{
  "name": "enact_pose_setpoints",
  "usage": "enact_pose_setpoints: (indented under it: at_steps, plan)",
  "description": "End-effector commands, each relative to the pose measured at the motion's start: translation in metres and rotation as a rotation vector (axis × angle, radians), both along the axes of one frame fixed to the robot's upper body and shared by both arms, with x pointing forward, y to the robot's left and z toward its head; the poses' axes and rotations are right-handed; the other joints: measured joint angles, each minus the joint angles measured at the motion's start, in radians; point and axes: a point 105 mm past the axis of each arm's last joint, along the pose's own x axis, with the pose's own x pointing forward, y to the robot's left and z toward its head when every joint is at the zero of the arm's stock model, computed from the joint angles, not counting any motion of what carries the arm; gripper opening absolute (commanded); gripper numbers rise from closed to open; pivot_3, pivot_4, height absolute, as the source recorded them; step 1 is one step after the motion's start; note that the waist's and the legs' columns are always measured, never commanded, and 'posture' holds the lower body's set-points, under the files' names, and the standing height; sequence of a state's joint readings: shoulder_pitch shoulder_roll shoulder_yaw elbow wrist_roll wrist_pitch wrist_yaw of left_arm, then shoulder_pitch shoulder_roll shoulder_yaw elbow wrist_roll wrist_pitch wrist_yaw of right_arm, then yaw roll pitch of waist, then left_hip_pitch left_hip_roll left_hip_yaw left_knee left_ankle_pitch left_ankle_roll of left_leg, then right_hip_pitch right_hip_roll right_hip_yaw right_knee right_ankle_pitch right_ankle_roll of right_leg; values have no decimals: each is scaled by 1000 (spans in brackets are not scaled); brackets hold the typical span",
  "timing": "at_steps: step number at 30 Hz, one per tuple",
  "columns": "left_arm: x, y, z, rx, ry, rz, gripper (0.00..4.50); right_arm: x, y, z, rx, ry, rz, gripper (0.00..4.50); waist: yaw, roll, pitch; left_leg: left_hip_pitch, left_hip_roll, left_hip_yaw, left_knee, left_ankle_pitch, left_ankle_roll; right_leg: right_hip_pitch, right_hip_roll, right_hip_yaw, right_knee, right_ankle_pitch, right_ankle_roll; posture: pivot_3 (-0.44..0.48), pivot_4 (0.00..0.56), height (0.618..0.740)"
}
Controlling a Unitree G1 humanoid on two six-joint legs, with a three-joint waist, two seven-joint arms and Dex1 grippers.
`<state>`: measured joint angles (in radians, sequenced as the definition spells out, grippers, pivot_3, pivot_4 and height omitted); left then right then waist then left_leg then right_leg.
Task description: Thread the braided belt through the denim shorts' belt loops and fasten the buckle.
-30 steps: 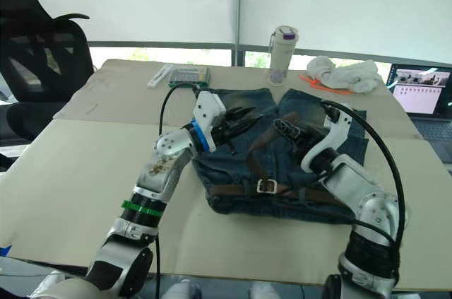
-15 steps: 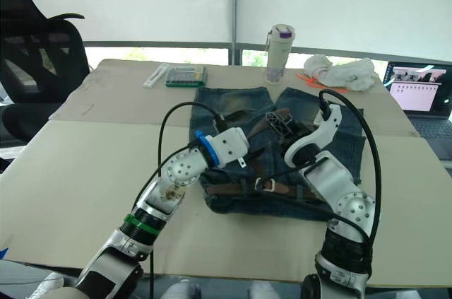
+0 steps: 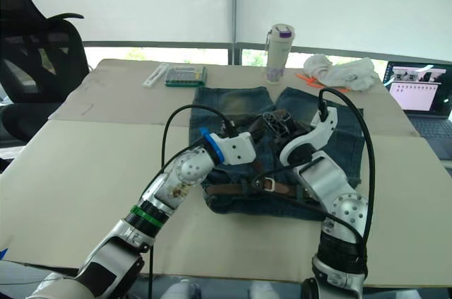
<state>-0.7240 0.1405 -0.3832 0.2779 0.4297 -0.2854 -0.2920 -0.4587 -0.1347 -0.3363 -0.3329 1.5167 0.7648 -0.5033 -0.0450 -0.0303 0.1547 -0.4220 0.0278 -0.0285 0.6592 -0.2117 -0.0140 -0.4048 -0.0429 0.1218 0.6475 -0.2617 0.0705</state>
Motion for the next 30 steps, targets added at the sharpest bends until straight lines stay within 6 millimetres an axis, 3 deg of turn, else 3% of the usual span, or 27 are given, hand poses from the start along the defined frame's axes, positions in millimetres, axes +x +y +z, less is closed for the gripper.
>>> enact_pose_setpoints:
  at_steps: [1, 6, 8, 12, 16, 18, 20, 23, 30]
  plan:
    - [-2, -2, 7, -23, -24, -3, 22, -7, 3, 14, 27, -52, 24, 0, 0, 0, 0, 0, 0, 0, 0, 0, 0, 0, 0, 0, 0, 0, 0, 0, 150, 737]
    - [-1, -1, 2, -17, -6, 3, 22, -8, -3, 14, 28, -62, 6, 0, 0, 0, 0, 0, 0, 0, 0, 0, 0, 0, 0, 0, 0, 0, 0, 0, 150, 737]
    - [-1, -1, 1, -15, -1, 2, 0, -12, -4, 19, 26, -99, 32, 905, 1, 0, 0, 0, 0, 0, 0, 0, 0, 0, 0, 0, 0, 0, 0, 0, 150, 737]
    - [-1, -1, -1, -13, 2, 2, 0, -19, -8, 22, -25, -152, 68, 2298, 1, 0, 0, 0, 0, 0, 0, 0, 0, 0, 0, 0, 0, 0, 0, 0, 150, 737]
    - [-5, -3, -12, 22, 59, -50, 0, -54, -32, 29, -235, -340, 219, 3679, 13, 0, 0, -2, -1, -1, 0, 0, 0, 0, -1, 0, -2, 0, 0, 0, 150, 737]
    - [-9, -3, -19, 59, 77, -76, 0, -59, -41, 21, -416, -353, 249, 4325, 12, 1, 0, -2, -1, 0, 0, 0, 0, 1, -1, 0, -4, 0, 0, 0, 150, 737]
    - [-9, 0, -22, 78, 88, -82, 0, -61, -43, 7, -611, -345, 283, 4471, 6, 1, 0, -2, -1, 0, 0, 0, 0, 1, -1, 0, -4, 0, 0, 0, 150, 737]
    - [-6, 12, -27, 110, 124, -71, 0, -62, -44, -39, -1047, -304, 361, 4471, 0, 1, 0, 0, 0, 0, 0, 0, 0, 1, 0, 1, -2, 0, 0, 0, 150, 737]
    - [-6, 23, -32, 157, 205, -86, 0, -57, -34, -78, -1360, -357, 425, 4471, 4, 2, 1, 0, 0, 1, 0, 0, 0, 0, 1, 1, -2, 0, 0, 0, 150, 737]
